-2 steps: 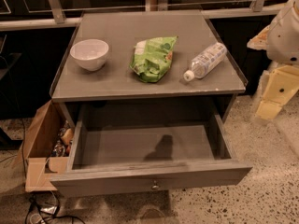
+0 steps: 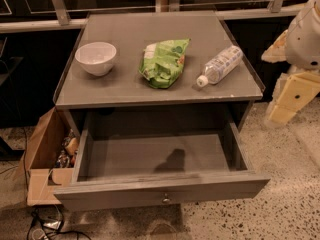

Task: Close top drawer

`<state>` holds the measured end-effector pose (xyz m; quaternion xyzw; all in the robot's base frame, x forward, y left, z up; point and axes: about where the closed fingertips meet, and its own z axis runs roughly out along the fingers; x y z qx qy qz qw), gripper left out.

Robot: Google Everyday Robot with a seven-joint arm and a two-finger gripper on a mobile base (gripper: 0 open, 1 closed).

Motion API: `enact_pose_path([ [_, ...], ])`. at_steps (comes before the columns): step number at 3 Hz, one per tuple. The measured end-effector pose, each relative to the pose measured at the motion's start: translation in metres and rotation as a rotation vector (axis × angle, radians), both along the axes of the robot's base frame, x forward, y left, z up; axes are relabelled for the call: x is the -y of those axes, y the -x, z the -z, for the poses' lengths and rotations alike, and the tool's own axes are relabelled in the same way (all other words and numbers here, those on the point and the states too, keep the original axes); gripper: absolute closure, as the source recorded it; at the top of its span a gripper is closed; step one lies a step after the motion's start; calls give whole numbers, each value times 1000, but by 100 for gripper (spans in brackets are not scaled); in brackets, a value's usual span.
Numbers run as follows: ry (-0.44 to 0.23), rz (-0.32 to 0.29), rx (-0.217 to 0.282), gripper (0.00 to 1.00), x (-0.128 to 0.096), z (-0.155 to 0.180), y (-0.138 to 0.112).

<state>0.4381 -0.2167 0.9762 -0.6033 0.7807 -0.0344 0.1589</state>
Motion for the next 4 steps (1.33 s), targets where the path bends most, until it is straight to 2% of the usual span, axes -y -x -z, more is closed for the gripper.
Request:
enact_pose_path([
  [3,0,0,1,89,0,0,0],
  [4,6,8,41,100,0,-7,-9],
])
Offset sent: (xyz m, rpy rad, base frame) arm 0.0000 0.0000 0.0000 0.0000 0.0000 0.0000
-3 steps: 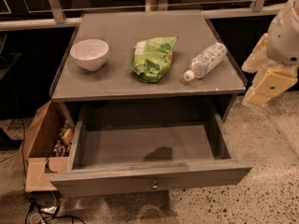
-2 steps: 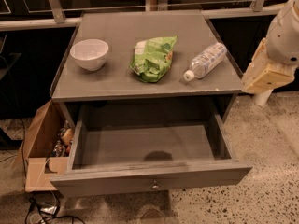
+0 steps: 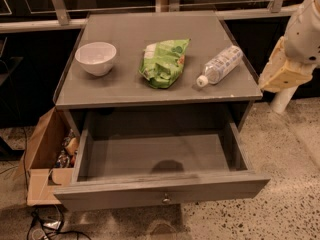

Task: Close top drawer

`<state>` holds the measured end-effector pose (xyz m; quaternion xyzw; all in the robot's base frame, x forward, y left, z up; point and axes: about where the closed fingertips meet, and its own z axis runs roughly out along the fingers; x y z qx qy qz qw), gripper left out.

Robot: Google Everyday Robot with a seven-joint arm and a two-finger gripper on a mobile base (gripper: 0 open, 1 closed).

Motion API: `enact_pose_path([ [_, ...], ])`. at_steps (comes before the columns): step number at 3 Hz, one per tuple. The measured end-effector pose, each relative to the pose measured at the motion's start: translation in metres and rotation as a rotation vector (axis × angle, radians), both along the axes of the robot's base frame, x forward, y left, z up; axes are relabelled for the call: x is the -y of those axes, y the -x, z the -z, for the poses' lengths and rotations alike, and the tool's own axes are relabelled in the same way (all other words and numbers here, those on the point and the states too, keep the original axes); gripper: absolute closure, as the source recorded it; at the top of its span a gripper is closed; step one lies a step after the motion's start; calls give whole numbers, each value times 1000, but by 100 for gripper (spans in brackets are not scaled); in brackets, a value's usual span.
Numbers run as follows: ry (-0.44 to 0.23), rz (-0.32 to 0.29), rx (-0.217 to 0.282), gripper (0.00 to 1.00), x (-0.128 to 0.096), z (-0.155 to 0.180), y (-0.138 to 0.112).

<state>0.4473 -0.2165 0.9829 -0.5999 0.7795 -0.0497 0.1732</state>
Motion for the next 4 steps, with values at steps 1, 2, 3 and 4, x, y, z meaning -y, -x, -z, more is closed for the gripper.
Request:
enact_pose_path([
  [1,13,40,10,100,3,27,-6],
  [2,19,84,-34,100,9,74,-1],
  [3,8,115,-99,100,16,114,7],
  [4,9,117,-106,100,16,118,8],
])
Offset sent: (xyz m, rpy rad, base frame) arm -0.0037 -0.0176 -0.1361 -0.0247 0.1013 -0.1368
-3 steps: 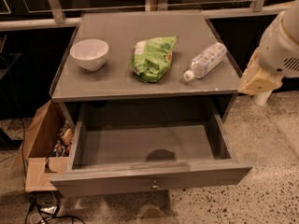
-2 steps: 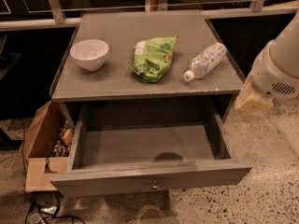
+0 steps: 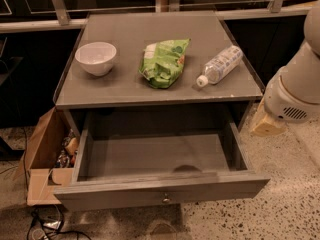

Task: Close top drawer

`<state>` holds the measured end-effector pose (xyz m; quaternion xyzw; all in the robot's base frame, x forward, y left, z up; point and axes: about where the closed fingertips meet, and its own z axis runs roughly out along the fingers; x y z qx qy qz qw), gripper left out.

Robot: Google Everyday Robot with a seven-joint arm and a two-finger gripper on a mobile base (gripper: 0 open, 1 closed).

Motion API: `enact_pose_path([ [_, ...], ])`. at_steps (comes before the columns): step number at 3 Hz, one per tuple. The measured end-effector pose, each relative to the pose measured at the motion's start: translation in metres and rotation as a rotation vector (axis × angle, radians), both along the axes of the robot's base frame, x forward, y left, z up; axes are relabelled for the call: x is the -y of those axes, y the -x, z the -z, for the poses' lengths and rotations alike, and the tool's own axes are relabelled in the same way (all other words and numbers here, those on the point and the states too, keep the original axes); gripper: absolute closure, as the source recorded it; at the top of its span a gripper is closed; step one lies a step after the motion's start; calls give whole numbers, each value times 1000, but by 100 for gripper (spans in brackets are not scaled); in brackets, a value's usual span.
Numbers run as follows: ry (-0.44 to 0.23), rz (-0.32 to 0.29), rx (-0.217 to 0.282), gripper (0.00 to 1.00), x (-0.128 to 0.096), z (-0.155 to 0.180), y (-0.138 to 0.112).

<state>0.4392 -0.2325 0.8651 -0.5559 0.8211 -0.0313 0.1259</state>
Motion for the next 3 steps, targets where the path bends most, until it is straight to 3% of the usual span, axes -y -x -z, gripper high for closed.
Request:
enact_pose_path([
  [1,-5,-9,-9,100,-1,2,3],
  [3,-58,5,-109,100,-18,51,48],
])
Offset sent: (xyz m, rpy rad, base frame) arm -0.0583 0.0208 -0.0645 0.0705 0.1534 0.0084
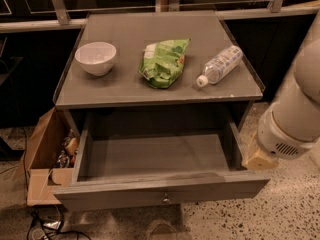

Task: Close top drawer

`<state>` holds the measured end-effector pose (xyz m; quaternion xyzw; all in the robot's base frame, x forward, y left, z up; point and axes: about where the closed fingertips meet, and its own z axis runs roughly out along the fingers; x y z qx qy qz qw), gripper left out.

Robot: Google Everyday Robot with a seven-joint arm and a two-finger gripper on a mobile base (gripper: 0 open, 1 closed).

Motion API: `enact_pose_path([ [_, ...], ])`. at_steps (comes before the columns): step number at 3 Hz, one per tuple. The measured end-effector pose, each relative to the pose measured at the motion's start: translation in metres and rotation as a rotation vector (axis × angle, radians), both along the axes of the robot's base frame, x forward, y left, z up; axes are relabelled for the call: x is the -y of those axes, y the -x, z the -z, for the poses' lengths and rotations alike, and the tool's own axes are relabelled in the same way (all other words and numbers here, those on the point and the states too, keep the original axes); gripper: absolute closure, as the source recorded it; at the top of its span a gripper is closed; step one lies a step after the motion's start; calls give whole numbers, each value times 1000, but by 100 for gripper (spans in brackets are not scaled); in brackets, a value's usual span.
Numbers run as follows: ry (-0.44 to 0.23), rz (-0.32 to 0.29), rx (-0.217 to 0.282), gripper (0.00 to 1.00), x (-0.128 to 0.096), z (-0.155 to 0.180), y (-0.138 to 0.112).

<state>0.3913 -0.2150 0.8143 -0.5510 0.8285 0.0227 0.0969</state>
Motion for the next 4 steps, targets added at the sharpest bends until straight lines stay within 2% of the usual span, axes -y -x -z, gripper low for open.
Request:
enact_pose_path([
  [2,-27,37,-75,100,-5,43,15],
  [3,-27,37,-76,100,-5,43,15],
  [4,-22,47,-141,100,-8,70,30],
])
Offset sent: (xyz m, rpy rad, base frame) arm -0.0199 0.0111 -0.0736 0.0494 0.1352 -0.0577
